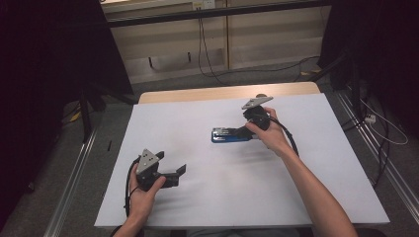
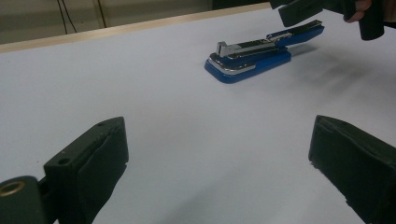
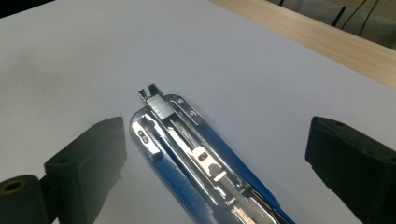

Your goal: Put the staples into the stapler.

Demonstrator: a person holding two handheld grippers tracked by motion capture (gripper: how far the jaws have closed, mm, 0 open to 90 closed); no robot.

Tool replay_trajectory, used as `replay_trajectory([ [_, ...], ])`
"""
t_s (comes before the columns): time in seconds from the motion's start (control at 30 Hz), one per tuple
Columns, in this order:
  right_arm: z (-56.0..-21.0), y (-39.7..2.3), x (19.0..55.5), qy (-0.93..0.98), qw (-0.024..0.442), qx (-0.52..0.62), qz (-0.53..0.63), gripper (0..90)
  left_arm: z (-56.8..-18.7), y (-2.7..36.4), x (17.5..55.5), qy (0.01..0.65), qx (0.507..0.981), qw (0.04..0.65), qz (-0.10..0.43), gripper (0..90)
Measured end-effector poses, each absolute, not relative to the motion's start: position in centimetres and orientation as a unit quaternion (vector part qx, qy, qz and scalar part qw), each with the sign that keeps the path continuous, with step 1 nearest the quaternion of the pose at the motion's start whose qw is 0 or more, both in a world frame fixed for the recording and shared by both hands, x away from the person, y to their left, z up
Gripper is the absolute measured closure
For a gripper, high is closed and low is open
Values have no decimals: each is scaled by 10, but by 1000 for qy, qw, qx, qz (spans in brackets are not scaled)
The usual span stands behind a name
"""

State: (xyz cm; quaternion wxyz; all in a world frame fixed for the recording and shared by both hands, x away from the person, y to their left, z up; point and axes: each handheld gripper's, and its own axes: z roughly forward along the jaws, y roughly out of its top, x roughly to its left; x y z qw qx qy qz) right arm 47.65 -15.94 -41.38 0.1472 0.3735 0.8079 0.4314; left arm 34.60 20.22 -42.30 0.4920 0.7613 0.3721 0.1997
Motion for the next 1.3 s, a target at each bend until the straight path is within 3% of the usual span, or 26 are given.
replay_trajectory([
  [0.47,-414,-180,454,762,200,427,444,51,-424,203,349,377,761,490,199,48],
  [1.3,-422,-214,407,718,247,467,453,43,-420,193,350,360,757,507,202,48],
])
